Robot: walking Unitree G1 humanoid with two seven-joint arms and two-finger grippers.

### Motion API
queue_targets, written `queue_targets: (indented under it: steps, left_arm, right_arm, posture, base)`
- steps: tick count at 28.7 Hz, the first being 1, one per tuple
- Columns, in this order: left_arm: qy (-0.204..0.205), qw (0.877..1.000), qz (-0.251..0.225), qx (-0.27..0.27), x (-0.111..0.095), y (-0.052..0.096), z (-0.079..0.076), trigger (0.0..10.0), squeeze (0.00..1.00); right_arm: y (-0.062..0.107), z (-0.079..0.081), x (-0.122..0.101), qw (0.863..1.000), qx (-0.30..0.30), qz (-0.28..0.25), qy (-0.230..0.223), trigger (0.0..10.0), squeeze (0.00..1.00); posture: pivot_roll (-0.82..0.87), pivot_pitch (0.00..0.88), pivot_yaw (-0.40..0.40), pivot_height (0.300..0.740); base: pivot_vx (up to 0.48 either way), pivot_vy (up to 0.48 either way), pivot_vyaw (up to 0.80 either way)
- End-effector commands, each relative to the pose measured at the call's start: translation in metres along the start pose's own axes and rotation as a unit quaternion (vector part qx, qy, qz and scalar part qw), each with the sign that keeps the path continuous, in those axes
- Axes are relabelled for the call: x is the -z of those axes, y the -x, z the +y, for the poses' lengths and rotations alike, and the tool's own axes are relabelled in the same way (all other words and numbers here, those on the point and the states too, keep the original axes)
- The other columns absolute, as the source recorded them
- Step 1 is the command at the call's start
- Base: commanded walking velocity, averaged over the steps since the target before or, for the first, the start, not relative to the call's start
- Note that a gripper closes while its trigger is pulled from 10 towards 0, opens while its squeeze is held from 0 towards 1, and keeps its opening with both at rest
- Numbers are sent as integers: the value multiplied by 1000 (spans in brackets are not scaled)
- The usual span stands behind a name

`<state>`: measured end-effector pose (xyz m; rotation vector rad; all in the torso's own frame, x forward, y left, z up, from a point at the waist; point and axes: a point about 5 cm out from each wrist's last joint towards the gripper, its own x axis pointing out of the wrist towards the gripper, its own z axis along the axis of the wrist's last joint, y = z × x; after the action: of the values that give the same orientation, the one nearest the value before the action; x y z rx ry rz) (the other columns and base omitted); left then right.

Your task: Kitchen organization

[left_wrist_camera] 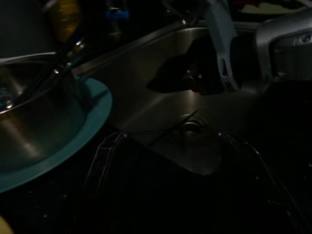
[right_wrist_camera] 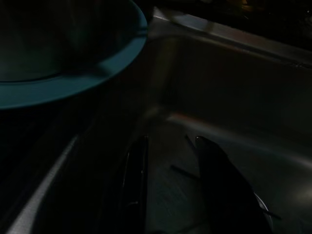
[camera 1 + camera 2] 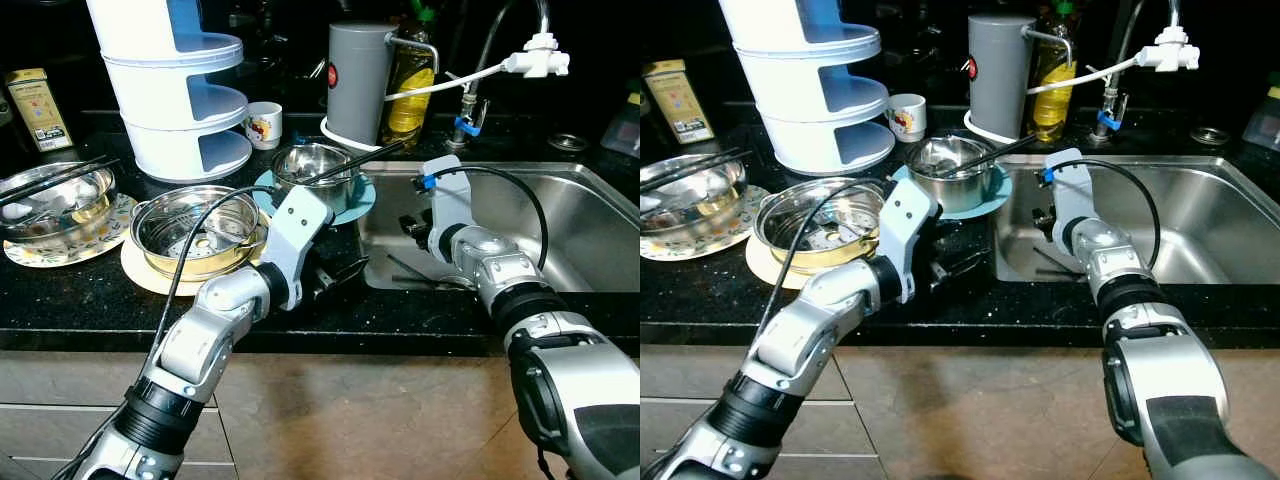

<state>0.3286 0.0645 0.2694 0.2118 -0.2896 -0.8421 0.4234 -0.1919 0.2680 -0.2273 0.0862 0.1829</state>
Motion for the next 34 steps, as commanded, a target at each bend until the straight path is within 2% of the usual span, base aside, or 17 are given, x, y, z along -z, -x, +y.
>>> queue_targets:
  steps: [1, 3, 6, 9, 10, 11, 13, 15, 18, 19, 20, 21, 22, 24, 27, 30, 34]
  left_arm:
    - [2, 1000, -5, -1, 0, 2, -1, 10000, 0]
    - [9, 1000, -22, -14, -5, 5, 0, 10000, 0]
    - [29, 998, -50, -30, -14, 13, 2, 10000, 0]
    - [68, 994, -78, 35, -25, 31, -12, 10000, 0]
    - [66, 992, -67, 81, -27, 48, -26, 10000, 0]
    - [66, 992, -67, 81, -27, 48, -26, 10000, 0]
    - [50, 995, -34, 83, -21, 61, -30, 10000, 0]
    - [26, 999, -6, 34, -15, 70, -23, 10000, 0]
    - [9, 999, 1, -46, -10, 81, -7, 10000, 0]
    - [9, 999, 1, -46, -10, 81, -7, 10000, 0]
    - [-5, 997, -4, -79, -10, 85, 0, 10000, 0]
    - [-43, 986, -30, -157, -17, 93, 17, 10000, 0]
    - [-43, 986, -30, -157, -17, 93, 17, 10000, 0]
    - [-54, 973, -51, -219, -24, 100, 31, 10000, 0]
    - [-41, 972, -54, -226, -28, 106, 34, 10000, 0]
    - [-41, 980, -35, -192, -28, 109, 30, 10000, 0]
    - [-45, 980, -28, -191, -27, 109, 29, 10000, 0]
  right_arm:
    - [0, -1, -2, 1000, 3, 1, 2, 10000, 0]
    - [0, 0, -9, 1000, 4, -24, -6, 10000, 0]
    - [2, -2, -29, 993, 19, -103, -51, 10000, 0]
    - [8, 1, -47, 978, 1, -182, -106, 10000, 0]
    - [12, 9, -56, 966, -28, -223, -123, 10000, 0]
    - [12, 9, -56, 966, -28, -223, -123, 10000, 0]
    - [16, 18, -60, 960, -54, -245, -121, 10000, 0]
    - [21, 27, -62, 955, -77, -263, -116, 10000, 0]
    - [27, 40, -64, 943, -114, -287, -127, 10000, 0]
    - [27, 40, -64, 943, -114, -287, -127, 10000, 0]
    - [29, 46, -65, 938, -132, -294, -127, 10000, 0]
    - [34, 59, -63, 930, -170, -304, -121, 10000, 0]
    - [34, 59, -63, 930, -170, -304, -121, 10000, 0]
    - [36, 71, -60, 928, -194, -299, -110, 10000, 0]
    - [38, 81, -55, 929, -209, -289, -98, 10000, 0]
    - [39, 90, -50, 932, -219, -274, -87, 10000, 0]
    - [41, 93, -49, 934, -221, -269, -84, 10000, 0]
  posture:
    - [61, 155, -1, 740]
    - [61, 155, -1, 740]
    - [56, 148, -2, 740]
    - [59, 144, -7, 740]
    - [59, 143, -5, 740]
    - [59, 143, -5, 740]
    - [59, 143, -5, 740]
    - [68, 140, -13, 740]
    - [73, 140, -16, 740]
    - [73, 140, -16, 740]
    - [73, 140, -16, 740]
    - [73, 140, -16, 740]
    - [73, 140, -16, 740]
    - [73, 140, -16, 740]
    - [70, 138, -19, 740]
    - [69, 139, -19, 740]
    - [69, 139, -19, 740]
  base:
    - [0, 0, 0]
    - [0, 0, 0]
    - [0, 0, 0]
    - [0, 0, 0]
    - [0, 0, 0]
    - [0, 0, 0]
    - [0, 0, 0]
    - [0, 0, 0]
    - [0, 0, 0]
    - [0, 0, 0]
    - [0, 0, 0]
    - [0, 0, 0]
    - [0, 0, 0]
    - [0, 0, 0]
    - [0, 0, 0]
    - [0, 0, 0]
    - [0, 0, 0]
